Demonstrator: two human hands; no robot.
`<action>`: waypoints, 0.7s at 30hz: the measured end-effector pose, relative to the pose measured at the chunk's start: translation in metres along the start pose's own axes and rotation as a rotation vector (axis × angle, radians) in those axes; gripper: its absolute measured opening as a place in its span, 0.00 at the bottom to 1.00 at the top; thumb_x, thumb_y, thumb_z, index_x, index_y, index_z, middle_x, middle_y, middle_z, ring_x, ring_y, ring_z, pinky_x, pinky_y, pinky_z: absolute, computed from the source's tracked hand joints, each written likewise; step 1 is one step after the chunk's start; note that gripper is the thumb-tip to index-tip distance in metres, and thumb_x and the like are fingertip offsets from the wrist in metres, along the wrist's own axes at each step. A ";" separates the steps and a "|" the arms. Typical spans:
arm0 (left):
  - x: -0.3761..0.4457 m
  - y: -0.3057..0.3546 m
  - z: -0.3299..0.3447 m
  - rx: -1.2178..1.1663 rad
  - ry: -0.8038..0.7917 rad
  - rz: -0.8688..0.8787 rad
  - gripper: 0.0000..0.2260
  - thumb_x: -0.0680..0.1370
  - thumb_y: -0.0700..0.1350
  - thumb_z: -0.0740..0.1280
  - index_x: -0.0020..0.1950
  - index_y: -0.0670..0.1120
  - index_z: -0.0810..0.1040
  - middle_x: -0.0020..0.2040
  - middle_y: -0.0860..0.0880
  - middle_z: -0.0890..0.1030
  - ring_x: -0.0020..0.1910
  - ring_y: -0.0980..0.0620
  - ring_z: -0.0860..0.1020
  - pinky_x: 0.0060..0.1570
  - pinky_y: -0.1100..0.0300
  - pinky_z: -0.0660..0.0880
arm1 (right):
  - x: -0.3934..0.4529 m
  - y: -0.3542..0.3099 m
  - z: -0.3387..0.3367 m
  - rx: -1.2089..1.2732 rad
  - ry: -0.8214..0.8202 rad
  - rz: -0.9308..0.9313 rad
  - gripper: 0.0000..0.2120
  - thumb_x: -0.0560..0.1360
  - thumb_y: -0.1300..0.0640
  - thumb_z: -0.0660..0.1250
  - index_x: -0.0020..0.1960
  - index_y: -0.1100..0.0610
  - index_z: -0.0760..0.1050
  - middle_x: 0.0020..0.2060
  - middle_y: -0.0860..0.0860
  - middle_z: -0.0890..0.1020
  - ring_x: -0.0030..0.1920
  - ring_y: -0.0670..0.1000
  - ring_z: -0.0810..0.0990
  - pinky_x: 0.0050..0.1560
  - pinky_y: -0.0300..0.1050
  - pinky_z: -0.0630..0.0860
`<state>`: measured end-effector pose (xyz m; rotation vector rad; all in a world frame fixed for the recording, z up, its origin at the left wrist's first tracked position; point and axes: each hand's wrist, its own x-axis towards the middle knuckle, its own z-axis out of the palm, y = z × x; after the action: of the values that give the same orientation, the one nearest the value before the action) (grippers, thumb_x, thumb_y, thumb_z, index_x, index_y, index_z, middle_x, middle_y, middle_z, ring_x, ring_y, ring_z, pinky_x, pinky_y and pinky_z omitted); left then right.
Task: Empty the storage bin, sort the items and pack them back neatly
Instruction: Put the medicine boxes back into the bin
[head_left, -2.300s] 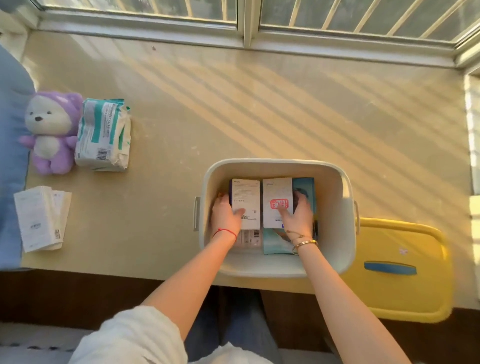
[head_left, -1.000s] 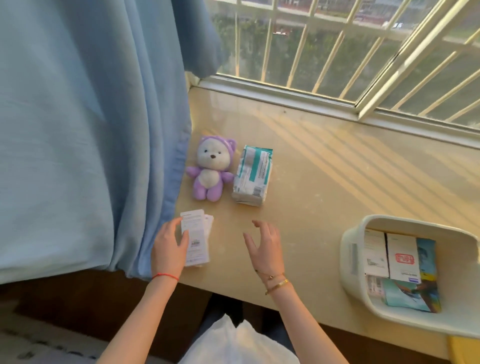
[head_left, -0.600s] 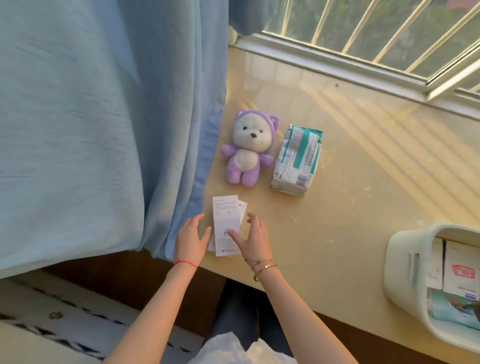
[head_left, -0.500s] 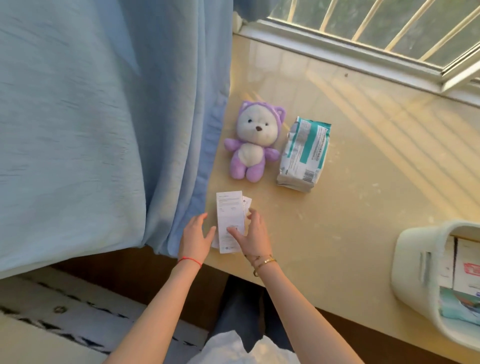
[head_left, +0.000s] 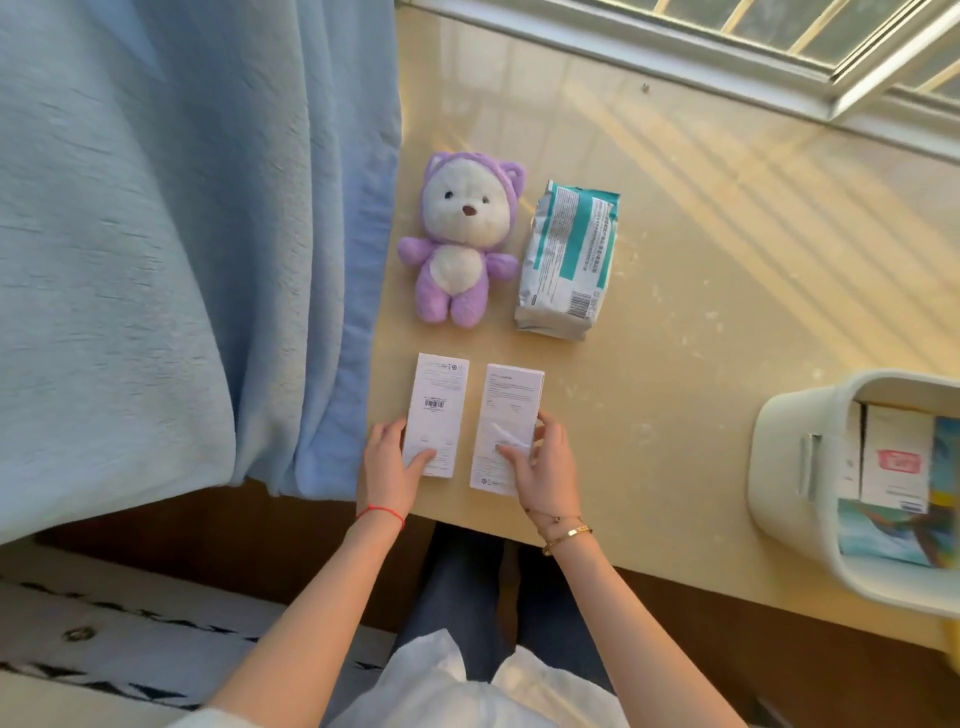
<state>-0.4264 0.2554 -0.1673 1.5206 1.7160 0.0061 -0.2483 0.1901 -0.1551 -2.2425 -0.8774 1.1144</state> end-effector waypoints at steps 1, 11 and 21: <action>-0.001 0.002 0.002 -0.023 0.012 -0.008 0.23 0.73 0.47 0.72 0.65 0.44 0.71 0.61 0.46 0.75 0.59 0.48 0.74 0.55 0.56 0.72 | -0.003 0.005 -0.007 0.021 0.018 0.011 0.24 0.73 0.51 0.69 0.66 0.54 0.65 0.53 0.48 0.74 0.49 0.48 0.76 0.47 0.44 0.77; -0.053 0.063 0.006 -0.110 0.003 0.047 0.29 0.69 0.49 0.75 0.68 0.49 0.70 0.57 0.50 0.81 0.52 0.54 0.79 0.51 0.56 0.79 | -0.050 0.025 -0.110 0.179 0.179 -0.046 0.24 0.74 0.51 0.68 0.67 0.52 0.66 0.54 0.46 0.75 0.48 0.43 0.78 0.39 0.34 0.78; -0.160 0.220 0.067 -0.266 -0.065 0.316 0.27 0.70 0.48 0.75 0.67 0.50 0.72 0.51 0.54 0.81 0.46 0.61 0.79 0.42 0.69 0.76 | -0.099 0.099 -0.275 0.200 0.326 -0.099 0.23 0.75 0.52 0.67 0.68 0.55 0.66 0.56 0.48 0.75 0.49 0.42 0.78 0.37 0.29 0.76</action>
<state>-0.2185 0.1496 -0.0119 1.5544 1.3491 0.3324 -0.0347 0.0148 -0.0179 -2.1099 -0.7000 0.7281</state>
